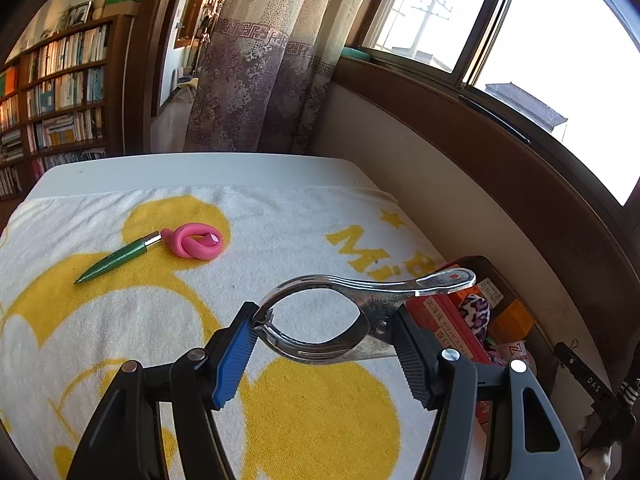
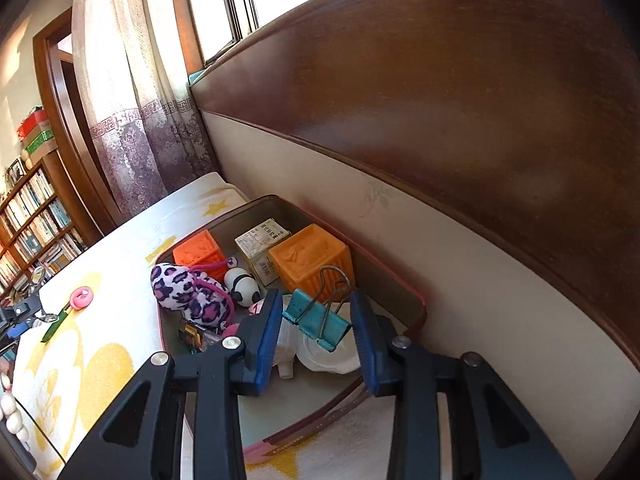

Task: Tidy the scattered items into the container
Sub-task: 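Carry the binder clip and spring clamp toward the red tin with both grippers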

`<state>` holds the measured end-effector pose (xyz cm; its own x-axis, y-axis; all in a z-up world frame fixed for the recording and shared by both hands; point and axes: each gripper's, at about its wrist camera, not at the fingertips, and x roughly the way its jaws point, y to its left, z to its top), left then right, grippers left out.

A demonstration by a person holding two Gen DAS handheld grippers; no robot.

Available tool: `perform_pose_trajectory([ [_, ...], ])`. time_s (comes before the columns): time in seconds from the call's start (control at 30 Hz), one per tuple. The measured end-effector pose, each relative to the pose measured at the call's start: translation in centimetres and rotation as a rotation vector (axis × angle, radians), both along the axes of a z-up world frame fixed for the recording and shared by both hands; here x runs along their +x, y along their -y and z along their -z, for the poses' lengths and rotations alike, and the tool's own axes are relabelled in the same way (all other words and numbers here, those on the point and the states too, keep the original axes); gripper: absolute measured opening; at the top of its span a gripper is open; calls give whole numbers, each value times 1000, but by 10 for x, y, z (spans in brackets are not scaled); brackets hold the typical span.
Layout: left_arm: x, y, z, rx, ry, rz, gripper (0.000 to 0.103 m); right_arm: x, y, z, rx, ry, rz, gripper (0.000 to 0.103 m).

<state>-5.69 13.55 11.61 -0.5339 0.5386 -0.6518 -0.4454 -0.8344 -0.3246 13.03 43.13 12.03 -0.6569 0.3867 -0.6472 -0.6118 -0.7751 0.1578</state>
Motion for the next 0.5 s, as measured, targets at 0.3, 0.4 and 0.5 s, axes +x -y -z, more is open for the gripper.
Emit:
perform_pose_trajectory([
  [0.3, 9, -13, 9, 8, 45, 24, 68, 5, -11, 2, -22, -26, -7, 45],
  [0.4, 13, -19, 11, 2, 50, 33, 68, 8, -13, 0, -21, -44, -5, 61],
  [0.5, 16, -24, 11, -3, 50, 42, 68, 10, -14, -1, -26, -59, -6, 63],
])
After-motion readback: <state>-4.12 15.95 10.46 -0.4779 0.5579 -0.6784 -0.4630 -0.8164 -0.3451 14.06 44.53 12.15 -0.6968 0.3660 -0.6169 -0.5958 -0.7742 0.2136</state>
